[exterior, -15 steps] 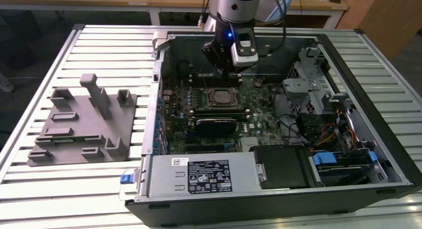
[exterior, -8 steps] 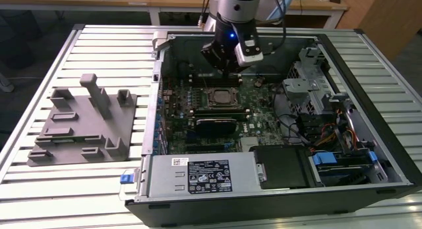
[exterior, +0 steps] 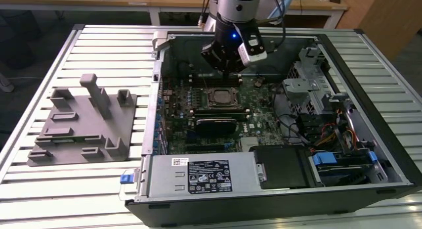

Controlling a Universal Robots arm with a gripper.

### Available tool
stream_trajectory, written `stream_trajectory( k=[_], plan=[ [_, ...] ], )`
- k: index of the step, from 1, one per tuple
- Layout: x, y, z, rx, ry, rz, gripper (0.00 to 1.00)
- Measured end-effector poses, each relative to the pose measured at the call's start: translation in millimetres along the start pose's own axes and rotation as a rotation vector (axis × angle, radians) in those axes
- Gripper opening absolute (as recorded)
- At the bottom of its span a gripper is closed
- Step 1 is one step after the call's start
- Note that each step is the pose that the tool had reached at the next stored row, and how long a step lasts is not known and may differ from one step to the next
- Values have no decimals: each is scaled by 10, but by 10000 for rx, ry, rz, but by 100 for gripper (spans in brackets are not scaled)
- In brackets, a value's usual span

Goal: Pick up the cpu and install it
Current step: 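Install the first cpu locking lever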

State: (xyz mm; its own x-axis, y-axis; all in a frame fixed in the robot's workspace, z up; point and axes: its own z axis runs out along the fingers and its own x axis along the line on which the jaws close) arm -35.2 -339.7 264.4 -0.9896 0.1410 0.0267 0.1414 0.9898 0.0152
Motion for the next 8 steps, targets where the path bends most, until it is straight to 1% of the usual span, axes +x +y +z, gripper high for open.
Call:
stream_trajectory(
  k=[3,8],
  plan=[
    [25,-3,1,-4,-33,-24,11],
    [108,-15,2,-12,-95,-33,11]
  ],
)
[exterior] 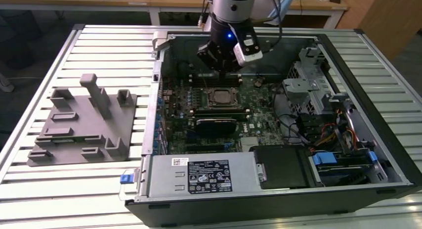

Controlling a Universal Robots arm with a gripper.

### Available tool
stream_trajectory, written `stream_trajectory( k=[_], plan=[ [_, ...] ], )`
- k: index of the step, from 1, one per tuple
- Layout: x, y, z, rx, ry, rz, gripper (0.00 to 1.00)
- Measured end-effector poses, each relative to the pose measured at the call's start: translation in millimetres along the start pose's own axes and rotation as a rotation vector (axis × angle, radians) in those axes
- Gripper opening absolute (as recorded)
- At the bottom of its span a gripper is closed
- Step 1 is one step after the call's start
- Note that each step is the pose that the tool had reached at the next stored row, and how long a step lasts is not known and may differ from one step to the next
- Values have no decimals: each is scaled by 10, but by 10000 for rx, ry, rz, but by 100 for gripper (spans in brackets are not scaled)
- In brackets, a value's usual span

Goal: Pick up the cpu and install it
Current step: 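Install the first cpu locking lever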

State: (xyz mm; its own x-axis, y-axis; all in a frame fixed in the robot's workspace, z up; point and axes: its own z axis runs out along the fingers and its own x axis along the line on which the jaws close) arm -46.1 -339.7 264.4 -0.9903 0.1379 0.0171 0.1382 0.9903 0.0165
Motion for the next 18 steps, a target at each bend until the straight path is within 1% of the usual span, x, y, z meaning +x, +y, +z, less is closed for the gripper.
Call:
stream_trajectory(
  k=[2,5,8,10,13,14,17,18],
  plan=[
    [36,-5,1,-3,-24,-1,11],
    [64,-9,1,-9,-59,-2,11],
    [91,-14,2,-35,-77,-2,11],
    [123,-20,2,-50,-88,-21,11],
    [139,-23,2,-56,-90,-184,11],
    [150,-25,2,-59,-103,-213,11],
    [271,-42,6,-84,-261,-216,11],
    [304,-47,7,-90,-299,-218,11]
  ],
)
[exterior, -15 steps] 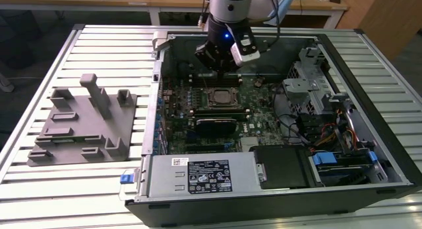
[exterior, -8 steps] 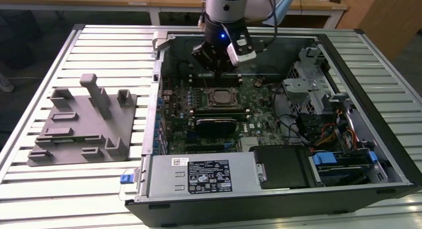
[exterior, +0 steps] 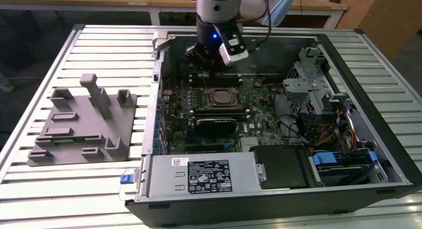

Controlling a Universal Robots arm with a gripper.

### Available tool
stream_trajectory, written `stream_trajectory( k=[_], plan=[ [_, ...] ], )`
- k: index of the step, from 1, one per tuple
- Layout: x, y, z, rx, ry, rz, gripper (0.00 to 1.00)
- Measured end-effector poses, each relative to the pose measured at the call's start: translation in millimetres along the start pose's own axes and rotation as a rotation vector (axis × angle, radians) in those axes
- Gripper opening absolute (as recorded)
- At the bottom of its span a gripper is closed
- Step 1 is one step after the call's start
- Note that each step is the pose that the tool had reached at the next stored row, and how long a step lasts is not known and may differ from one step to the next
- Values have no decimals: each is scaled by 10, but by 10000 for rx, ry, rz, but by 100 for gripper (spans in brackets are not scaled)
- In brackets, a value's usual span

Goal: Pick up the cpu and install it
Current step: 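Install the first cpu locking lever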

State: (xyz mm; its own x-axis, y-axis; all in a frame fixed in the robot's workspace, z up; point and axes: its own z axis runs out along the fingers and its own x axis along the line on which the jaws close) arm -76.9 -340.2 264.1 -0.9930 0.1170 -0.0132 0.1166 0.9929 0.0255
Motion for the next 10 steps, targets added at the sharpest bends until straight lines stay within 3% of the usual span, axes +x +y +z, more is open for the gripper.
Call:
stream_trajectory(
  k=[4,7,10],
  plan=[
    [148,-17,2,-20,-143,-3,11],
    [208,-19,5,-26,-175,-18,11],
    [221,-12,8,-28,-171,-188,11]
  ],
)
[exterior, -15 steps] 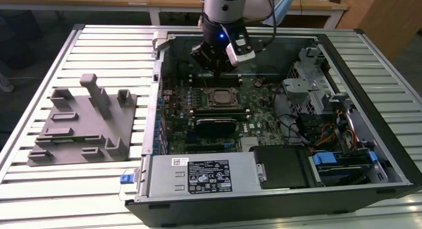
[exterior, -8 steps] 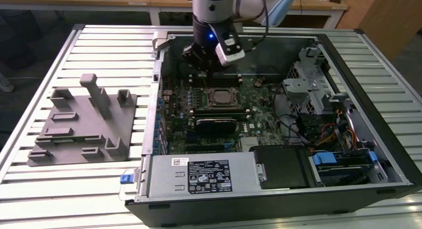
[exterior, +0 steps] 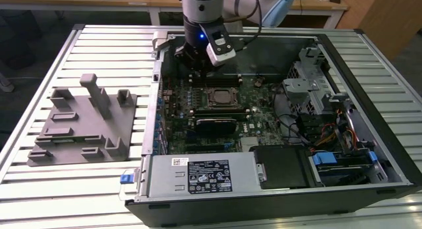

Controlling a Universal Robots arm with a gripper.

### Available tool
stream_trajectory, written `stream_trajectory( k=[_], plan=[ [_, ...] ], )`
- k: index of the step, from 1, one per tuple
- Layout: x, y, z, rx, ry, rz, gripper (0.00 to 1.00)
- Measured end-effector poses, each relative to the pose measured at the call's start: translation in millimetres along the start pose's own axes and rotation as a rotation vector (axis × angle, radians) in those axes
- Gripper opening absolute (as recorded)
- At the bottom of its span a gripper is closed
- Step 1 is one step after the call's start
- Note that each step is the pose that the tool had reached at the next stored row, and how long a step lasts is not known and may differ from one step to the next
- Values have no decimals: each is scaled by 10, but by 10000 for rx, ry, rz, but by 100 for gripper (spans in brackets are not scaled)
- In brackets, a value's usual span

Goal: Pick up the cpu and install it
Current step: 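Install the first cpu locking lever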

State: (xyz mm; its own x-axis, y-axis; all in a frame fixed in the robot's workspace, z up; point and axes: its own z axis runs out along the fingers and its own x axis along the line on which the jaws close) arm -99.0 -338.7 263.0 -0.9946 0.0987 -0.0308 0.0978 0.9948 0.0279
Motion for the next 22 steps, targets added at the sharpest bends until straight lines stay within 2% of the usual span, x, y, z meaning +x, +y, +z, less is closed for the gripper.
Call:
stream_trajectory(
  k=[10,12,22],
  plan=[
    [4,0,11,-51,47,-1681,11],
    [17,7,14,-56,49,-1795,11],
    [133,164,33,-60,55,-1964,11]
  ],
)
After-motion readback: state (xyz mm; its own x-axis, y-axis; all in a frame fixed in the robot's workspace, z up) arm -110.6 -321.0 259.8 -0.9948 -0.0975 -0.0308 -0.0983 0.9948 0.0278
